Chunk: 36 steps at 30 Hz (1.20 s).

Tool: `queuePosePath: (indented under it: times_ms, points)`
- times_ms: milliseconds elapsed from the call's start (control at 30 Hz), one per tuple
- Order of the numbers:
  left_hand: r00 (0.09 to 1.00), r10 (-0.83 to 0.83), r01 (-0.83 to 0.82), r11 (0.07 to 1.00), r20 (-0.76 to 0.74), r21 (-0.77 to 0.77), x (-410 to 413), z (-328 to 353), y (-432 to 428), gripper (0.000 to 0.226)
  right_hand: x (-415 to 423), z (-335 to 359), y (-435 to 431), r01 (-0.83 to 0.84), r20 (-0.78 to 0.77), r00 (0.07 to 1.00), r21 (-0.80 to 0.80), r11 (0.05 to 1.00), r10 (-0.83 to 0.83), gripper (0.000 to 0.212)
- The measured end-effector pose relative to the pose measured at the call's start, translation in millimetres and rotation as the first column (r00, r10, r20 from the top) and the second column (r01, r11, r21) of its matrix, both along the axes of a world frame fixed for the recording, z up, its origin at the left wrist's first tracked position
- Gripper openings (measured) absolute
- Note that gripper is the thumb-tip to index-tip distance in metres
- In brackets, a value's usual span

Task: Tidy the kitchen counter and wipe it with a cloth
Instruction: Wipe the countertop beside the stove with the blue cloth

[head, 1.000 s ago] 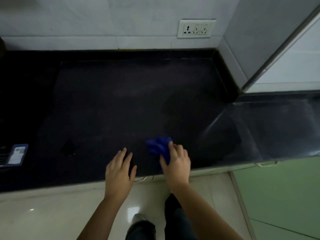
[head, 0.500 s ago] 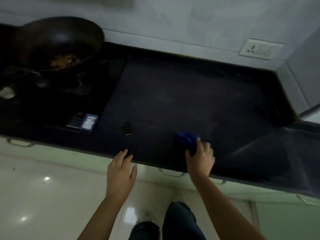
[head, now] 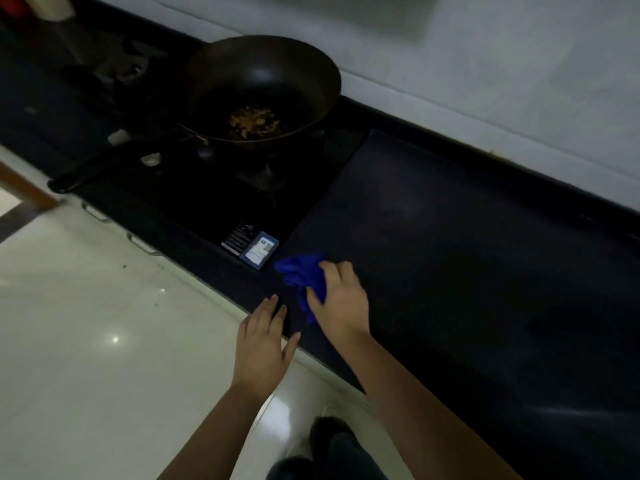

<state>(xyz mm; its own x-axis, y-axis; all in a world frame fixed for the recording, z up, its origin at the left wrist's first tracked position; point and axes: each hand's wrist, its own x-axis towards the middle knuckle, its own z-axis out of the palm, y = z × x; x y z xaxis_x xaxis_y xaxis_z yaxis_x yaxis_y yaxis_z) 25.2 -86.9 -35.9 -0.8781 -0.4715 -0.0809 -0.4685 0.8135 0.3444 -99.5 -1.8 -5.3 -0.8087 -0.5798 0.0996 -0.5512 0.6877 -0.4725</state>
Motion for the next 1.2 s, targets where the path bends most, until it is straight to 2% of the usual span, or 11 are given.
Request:
queuePosePath:
  times_ms: [133, 300, 400, 533, 633, 700, 900, 967, 1033, 1133, 1200]
  points:
    - [1.0, -0.01, 0.01, 1.0, 0.013, -0.024, -4, 2, 0, 0.068, -24, -14, 7, -0.085, -0.091, 0.991, 0.147, 0.985, 0.099, 0.047]
    - [1.0, -0.02, 0.02, 1.0, 0.013, -0.002, -11, -1, -4, 0.066, -117, -13, 72, 0.319, -0.041, 0.948, 0.117, 0.94, -0.317, 0.043]
    - [1.0, 0.007, -0.007, 1.0, 0.009, 0.004, -13, -2, -4, 0.066, -126, -12, 73, 0.428, -0.025, 0.904, 0.108, 0.898, -0.427, 0.045]
    - [0.999, 0.043, -0.043, 0.999, 0.007, -0.009, -18, -3, 1, 0.067, -60, -22, 37, 0.123, -0.07, 0.99, 0.038, 0.992, -0.12, 0.045]
    - [0.997, 0.076, -0.076, 0.997, -0.01, -0.021, -20, -4, 3, 0.067, -43, -25, 35, -0.141, -0.105, 0.984, 0.023, 0.99, 0.143, 0.042]
    - [0.996, 0.083, -0.083, 0.996, -0.025, -0.021, -20, -6, 4, 0.067, -74, -26, 47, -0.16, -0.138, 0.976, 0.052, 0.986, 0.166, 0.039]
    - [0.996, 0.085, -0.085, 0.996, -0.021, -0.03, -18, -9, 3, 0.066, -140, -19, 51, 0.382, 0.005, 0.924, 0.048, 0.923, -0.383, 0.044]
    - [0.996, 0.088, -0.088, 0.996, -0.031, -0.015, -18, -9, 3, 0.066, -112, -22, 29, 0.283, -0.01, 0.959, 0.0, 0.959, -0.283, 0.039]
    - [0.996, 0.087, -0.087, 0.996, -0.03, -0.008, -19, -8, 3, 0.065, -78, -25, 13, 0.023, -0.081, 0.996, -0.019, 1.0, -0.025, 0.038]
    - [0.996, 0.085, -0.085, 0.996, -0.007, -0.018, -19, -6, 3, 0.066, -81, -27, 12, -0.301, -0.188, 0.935, 0.026, 0.953, 0.301, 0.038]
    - [0.997, 0.08, -0.079, 0.996, 0.008, -0.033, -19, -5, 4, 0.067, -120, -25, 28, -0.261, -0.233, 0.935, 0.058, 0.964, 0.267, 0.037]
